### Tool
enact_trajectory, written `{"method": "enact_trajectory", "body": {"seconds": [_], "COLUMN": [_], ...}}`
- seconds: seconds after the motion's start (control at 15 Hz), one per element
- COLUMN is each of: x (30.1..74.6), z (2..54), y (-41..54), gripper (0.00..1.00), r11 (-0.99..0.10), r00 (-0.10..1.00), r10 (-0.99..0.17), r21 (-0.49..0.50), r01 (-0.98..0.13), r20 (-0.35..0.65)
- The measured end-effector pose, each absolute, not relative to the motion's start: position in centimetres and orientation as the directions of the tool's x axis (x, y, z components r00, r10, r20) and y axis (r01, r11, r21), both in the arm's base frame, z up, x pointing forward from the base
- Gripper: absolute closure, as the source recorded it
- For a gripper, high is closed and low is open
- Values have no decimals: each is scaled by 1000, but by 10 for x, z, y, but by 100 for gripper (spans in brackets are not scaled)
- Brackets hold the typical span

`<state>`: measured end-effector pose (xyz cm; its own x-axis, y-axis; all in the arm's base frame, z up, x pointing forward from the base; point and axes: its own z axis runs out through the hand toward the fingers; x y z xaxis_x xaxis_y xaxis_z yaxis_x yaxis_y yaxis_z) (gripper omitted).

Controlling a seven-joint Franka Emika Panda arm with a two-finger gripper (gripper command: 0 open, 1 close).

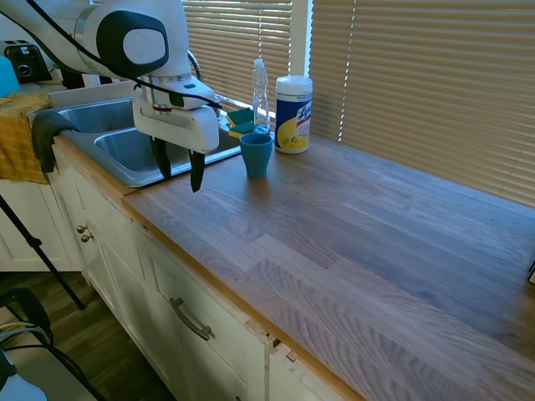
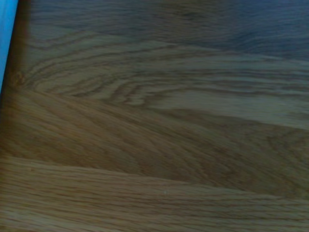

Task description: Put the mug in the sink

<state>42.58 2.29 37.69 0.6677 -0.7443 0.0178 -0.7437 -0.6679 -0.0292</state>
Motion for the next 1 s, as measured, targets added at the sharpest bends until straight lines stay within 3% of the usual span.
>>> {"method": "enact_trajectory", "body": {"seconds": [0.47, 1.0], "x": [453, 552], "z": [410, 431], "y": [13, 0], "gripper": [0, 0], "r11": [-665, -608], "r00": [661, 608], "r10": [-747, -792], "r21": [-65, -156], "r01": [-744, -778], "r20": [67, 56]}}
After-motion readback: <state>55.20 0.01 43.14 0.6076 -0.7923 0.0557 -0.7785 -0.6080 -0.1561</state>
